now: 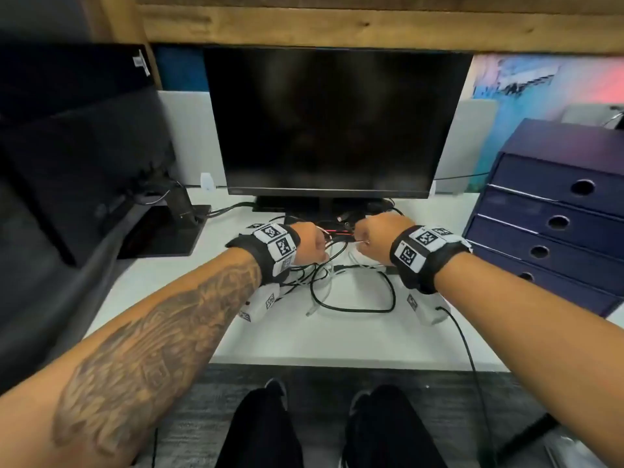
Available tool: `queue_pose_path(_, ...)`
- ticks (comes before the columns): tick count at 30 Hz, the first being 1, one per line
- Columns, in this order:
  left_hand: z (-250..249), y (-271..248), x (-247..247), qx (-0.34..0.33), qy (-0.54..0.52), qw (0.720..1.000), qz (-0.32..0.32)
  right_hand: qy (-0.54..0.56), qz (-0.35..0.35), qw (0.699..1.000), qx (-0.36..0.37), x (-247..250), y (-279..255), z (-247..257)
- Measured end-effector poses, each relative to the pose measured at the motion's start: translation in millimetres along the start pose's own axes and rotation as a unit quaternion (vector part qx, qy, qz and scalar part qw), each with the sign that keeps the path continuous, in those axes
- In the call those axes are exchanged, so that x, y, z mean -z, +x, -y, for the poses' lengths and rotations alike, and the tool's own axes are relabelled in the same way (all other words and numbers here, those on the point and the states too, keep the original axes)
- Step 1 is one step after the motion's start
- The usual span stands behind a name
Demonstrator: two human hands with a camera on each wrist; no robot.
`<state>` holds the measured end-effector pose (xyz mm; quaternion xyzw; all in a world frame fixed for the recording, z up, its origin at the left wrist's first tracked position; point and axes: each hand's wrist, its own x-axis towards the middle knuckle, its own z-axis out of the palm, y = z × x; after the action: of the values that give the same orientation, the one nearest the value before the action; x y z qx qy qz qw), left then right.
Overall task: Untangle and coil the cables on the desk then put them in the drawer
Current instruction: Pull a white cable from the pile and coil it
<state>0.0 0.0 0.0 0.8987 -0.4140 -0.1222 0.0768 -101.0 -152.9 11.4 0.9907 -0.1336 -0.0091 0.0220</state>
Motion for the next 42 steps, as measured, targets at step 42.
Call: queue_pose_path(42,-6.4,32.3,-3.8,-0.053,-0.703,0.708,-0.043,0.531,-0.196,0.822,-0.061,-52.9,-13.3,-19.9)
